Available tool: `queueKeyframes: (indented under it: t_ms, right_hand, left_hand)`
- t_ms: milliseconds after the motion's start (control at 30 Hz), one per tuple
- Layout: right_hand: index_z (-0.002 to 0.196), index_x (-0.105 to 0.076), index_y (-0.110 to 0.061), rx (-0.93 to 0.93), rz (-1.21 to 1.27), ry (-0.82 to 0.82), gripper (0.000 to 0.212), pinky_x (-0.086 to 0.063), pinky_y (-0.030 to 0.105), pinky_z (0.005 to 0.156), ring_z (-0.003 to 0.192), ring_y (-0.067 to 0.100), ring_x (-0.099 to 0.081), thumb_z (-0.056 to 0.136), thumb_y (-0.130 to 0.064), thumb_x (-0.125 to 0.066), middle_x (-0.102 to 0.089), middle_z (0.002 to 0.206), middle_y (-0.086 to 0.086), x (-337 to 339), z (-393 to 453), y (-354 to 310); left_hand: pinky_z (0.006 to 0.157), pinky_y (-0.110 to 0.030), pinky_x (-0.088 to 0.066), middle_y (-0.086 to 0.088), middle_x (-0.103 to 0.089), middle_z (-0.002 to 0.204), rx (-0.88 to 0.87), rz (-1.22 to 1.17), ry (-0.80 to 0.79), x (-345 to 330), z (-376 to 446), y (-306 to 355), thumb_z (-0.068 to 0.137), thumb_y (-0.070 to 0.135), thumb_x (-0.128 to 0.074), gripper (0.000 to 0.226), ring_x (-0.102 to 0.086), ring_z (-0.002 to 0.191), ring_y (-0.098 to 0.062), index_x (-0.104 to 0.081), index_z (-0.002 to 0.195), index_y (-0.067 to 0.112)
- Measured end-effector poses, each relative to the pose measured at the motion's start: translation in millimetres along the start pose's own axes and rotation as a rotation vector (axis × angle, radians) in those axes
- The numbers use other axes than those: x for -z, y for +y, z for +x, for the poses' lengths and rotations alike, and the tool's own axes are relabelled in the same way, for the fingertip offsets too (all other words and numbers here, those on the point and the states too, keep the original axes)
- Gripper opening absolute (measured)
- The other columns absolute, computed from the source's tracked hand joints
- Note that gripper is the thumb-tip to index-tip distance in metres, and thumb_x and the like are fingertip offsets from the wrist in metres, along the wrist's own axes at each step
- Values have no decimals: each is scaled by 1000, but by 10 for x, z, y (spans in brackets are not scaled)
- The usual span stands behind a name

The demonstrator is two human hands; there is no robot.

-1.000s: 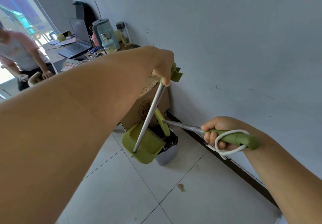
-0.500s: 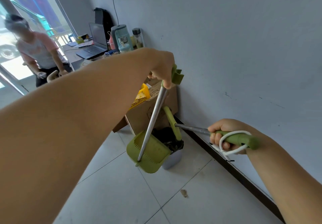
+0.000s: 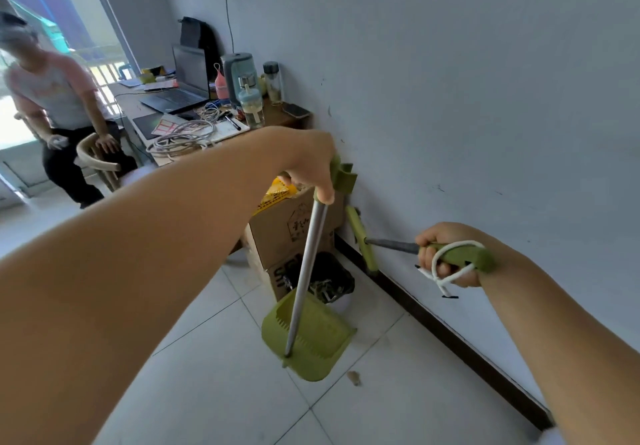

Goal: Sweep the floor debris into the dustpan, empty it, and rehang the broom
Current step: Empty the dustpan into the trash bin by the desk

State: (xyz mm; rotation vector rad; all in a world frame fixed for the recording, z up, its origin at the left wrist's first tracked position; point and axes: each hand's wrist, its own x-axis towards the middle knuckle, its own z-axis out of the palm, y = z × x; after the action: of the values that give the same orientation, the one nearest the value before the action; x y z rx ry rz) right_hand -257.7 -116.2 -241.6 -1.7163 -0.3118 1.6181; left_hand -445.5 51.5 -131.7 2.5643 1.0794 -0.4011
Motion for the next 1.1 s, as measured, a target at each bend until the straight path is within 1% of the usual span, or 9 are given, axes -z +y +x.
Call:
queueKeyframes:
  t_ms: [167,300,367,467,667,767,833,1033,1100]
  right_hand:
    - [67,-42,-12,-40,-41,65,25,-26,12,26,24,7,-35,92,-16,-42,-43,37,-3,-148,137,146]
    - [64,-37,-15,-58,-61,98,23,-26,12,26,23,8,-35,86,-10,-40,-42,38,-1,-148,374,208]
    - [64,-36,-16,-75,-95,113,22,-26,12,26,24,8,-34,85,-10,-39,-42,39,-1,-96,568,195]
    - [66,-35,-17,-114,-108,111,20,-25,13,26,25,8,-34,85,-13,-39,-42,41,-2,3,929,126]
    - [65,-30,-19,-216,-80,65,27,-25,8,27,21,8,-35,90,-12,-37,-39,36,-2,219,1682,-113]
    - [62,-32,-16,-271,-199,43,31,-25,10,26,21,9,-33,93,-13,-35,-40,34,-3,294,2007,-250]
    - [60,-28,-17,-316,-198,30,34,-23,9,26,20,9,-31,93,-16,-32,-38,34,-3,278,2143,-326]
    - [52,-35,-13,-285,-226,8,42,-24,11,24,19,9,-34,94,-11,-35,-38,30,-1,235,2396,-502]
    - [58,-38,-10,-240,-300,25,36,-28,12,25,19,9,-36,94,-7,-37,-40,29,0,205,2478,-530]
  left_hand:
    - [49,-29,-42,-7,-49,57,37,-81,-3,-285,-225,-270,71,25,-80,31,-45,51,-23,-65,84,2]
    - [50,-25,-51,-11,-62,71,82,-76,-24,-571,-210,-524,73,29,-81,35,-58,59,-23,-68,92,2]
    - [58,-30,-56,-9,-67,77,91,-78,-43,-715,-114,-651,73,29,-81,26,-63,66,-24,-68,84,9]
    - [74,-41,-61,-10,-72,84,127,-73,-64,-890,112,-808,70,32,-81,23,-71,82,-30,-68,79,16]
    - [73,-43,-62,-6,-72,84,190,-63,-146,-1085,690,-968,67,34,-79,25,-72,82,-26,-69,83,16]
    - [78,-42,-61,-4,-70,85,218,-67,-177,-1129,960,-1014,71,34,-79,26,-70,85,-24,-68,86,17]
    - [80,-40,-60,-4,-69,87,237,-67,-191,-1152,1091,-1047,74,33,-79,25,-68,86,-22,-68,88,15]
    - [79,-38,-59,-3,-69,85,274,-93,-208,-1141,1360,-1137,75,32,-80,23,-68,86,-22,-68,86,16]
    - [80,-39,-59,-3,-69,85,286,-103,-210,-1131,1427,-1152,74,32,-80,23,-67,85,-22,-68,87,16]
